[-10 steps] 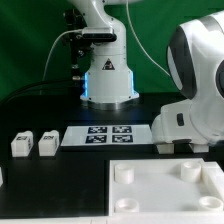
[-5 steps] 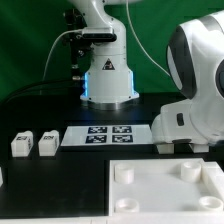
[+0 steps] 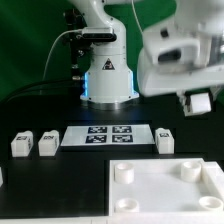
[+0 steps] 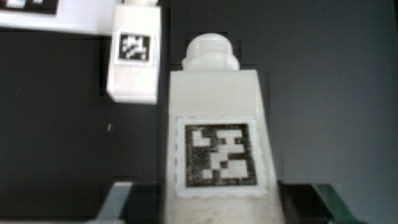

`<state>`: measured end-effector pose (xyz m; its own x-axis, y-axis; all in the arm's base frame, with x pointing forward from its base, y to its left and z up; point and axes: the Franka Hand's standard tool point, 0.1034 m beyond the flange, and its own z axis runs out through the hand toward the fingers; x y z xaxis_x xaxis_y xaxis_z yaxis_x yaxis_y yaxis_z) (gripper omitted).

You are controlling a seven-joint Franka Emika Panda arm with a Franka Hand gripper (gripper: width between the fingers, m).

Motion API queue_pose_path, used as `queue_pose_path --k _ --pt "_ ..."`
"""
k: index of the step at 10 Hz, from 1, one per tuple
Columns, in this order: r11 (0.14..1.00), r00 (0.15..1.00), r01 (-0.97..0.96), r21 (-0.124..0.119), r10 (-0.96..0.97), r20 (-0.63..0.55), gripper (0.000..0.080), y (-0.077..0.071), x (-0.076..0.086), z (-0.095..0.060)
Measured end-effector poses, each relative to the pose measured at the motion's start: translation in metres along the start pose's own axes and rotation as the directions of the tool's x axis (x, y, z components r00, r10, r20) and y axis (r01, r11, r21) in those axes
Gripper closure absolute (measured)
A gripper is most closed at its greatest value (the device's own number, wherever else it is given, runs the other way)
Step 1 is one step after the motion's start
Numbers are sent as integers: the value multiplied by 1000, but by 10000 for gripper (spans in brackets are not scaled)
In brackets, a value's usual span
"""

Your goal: Assemble one leg

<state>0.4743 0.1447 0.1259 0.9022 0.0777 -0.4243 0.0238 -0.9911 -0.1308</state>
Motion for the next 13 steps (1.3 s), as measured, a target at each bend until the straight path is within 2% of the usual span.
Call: queue_pose_path --k 1,2,4,5,6,7,8,9,10,11,12,13 --pt "1000 986 1 -2 -1 -169 508 0 9 2" --pt "1000 975 -1 -11 -2 -221 508 4 0 9" --pt "1000 892 11 -10 -14 -452 508 4 12 0" --pt "994 836 86 -66 -108 -538 508 20 23 -21" --pt "994 765 83 -77 -113 -634 508 33 43 -51" --pt "994 687 80 -75 -110 -719 508 30 59 -73" --pt "995 583 78 -66 -99 -807 508 18 67 -89" --pt "992 481 88 -88 -120 -869 508 17 66 -90" --pt "993 424 83 -87 -114 -898 508 20 65 -81" --pt "993 505 87 -84 -117 -855 508 20 66 -69" --pt "992 487 87 -86 -118 -866 508 19 66 -77" --pt "992 492 87 -86 -118 -863 508 19 66 -74"
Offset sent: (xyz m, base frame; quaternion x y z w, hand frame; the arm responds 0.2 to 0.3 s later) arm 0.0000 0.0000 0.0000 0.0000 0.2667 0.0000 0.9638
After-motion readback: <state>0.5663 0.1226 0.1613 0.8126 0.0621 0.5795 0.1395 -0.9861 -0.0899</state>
